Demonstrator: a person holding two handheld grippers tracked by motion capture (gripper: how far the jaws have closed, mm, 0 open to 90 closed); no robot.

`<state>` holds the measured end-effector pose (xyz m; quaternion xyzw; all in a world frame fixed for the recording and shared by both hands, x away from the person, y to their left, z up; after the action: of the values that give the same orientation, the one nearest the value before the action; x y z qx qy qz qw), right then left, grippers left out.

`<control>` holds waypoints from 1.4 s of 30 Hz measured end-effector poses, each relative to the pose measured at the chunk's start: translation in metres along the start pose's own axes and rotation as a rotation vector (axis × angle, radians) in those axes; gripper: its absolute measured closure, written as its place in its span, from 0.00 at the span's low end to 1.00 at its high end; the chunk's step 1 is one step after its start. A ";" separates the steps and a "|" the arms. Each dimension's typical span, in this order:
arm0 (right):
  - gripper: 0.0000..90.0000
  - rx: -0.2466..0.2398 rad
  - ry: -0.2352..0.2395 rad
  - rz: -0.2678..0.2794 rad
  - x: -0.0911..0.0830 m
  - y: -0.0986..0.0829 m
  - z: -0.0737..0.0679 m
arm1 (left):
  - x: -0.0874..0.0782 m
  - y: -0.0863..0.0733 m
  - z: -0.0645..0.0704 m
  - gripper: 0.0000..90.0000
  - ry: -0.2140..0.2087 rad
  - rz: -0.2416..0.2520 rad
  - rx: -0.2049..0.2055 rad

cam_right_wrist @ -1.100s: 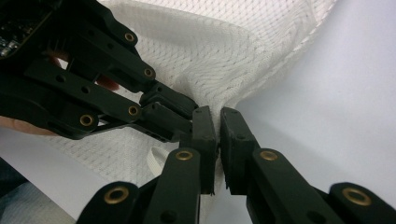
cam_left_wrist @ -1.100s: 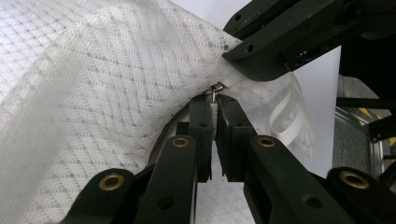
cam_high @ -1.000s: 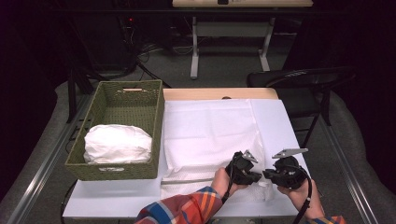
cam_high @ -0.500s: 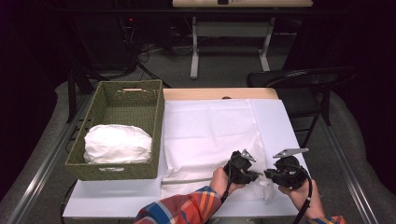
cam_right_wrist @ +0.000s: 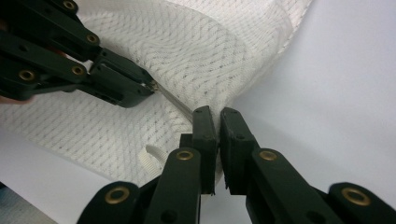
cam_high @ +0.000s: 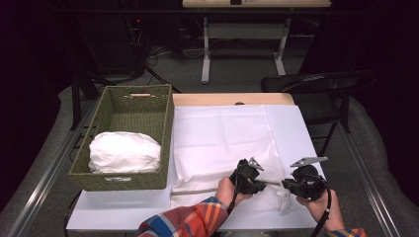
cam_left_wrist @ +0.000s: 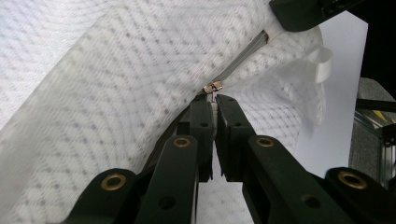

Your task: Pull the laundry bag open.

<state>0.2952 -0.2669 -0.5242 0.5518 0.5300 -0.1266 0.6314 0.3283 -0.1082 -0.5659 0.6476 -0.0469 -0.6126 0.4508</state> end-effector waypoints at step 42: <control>0.94 -0.004 -0.008 -0.030 0.003 -0.004 0.004 | -0.039 -0.036 -0.020 0.95 0.023 -0.052 -0.012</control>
<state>0.2957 -0.2705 -0.5296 0.5420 0.5360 -0.1369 0.6326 0.3180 -0.0529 -0.5629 0.6530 -0.0212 -0.6168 0.4389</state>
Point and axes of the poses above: each handheld gripper's, and its own axes: x roughly forward along the jaws, y roughly out of its top, z roughly to its right, the point moved 4 cm from there along x, roughly forward along the jaws, and after that the axes turned 9 degrees about y, right-handed, at the moved point
